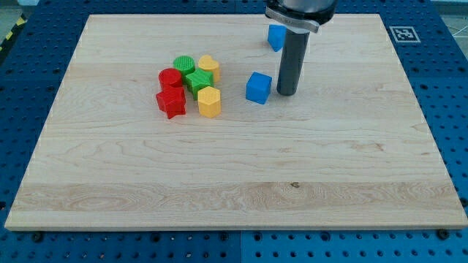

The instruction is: Slide blue cube to yellow hexagon

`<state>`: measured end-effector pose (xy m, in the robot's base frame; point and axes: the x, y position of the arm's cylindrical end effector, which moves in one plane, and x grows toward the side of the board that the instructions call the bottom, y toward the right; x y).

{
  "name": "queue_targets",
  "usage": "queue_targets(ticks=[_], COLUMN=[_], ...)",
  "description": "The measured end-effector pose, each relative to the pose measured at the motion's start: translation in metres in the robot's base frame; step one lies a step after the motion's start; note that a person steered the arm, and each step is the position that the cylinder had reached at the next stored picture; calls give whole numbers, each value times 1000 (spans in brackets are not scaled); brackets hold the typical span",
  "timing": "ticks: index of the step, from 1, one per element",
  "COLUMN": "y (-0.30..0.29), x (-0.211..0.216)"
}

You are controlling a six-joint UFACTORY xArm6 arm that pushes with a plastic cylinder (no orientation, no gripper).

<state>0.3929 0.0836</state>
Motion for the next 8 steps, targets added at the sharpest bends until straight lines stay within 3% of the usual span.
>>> queue_targets(ticks=[4, 6, 8], y=[-61, 5, 8], x=[6, 18, 55])
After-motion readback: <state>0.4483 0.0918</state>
